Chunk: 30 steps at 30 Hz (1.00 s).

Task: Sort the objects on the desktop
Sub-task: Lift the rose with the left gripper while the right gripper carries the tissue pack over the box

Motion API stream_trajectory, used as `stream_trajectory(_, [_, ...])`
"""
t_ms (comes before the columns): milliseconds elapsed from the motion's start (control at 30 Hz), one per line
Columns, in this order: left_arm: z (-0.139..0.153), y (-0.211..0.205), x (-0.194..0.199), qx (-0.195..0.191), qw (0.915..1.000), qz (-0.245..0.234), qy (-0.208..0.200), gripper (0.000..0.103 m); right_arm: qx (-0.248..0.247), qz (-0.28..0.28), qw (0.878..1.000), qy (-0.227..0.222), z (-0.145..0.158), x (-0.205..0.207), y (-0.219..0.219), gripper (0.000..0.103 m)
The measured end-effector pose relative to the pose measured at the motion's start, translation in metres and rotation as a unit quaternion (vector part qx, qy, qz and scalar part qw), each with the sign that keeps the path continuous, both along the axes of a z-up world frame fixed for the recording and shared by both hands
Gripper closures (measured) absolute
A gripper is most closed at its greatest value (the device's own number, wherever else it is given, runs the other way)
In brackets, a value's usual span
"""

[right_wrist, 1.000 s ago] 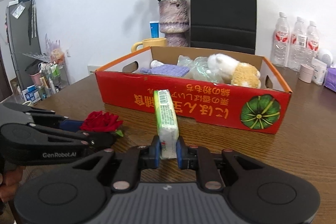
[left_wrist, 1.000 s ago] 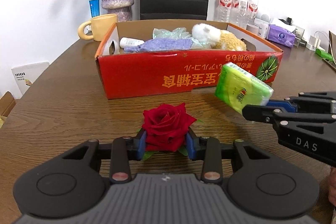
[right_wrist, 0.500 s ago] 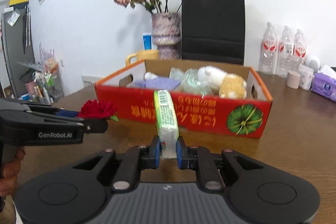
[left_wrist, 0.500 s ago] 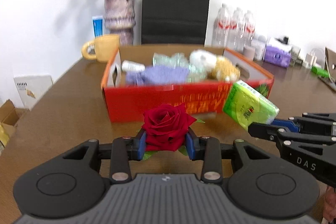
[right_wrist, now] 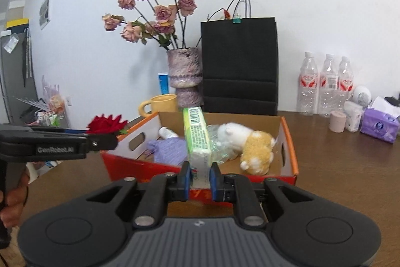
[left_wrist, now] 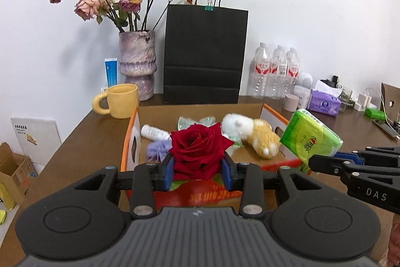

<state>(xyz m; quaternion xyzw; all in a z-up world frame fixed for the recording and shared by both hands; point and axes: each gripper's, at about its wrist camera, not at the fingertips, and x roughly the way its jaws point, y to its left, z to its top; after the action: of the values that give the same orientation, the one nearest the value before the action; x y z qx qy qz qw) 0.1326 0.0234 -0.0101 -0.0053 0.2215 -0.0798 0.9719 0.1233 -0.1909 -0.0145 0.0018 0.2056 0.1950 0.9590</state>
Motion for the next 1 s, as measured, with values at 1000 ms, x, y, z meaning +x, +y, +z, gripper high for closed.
stream_trajectory(1000, [-0.027, 0.010, 0.102, -0.038, 0.9980, 0.009, 0.049, 0.066, -0.007, -0.003, 0.997, 0.074, -0.030, 0.115, 0.023, 0.088])
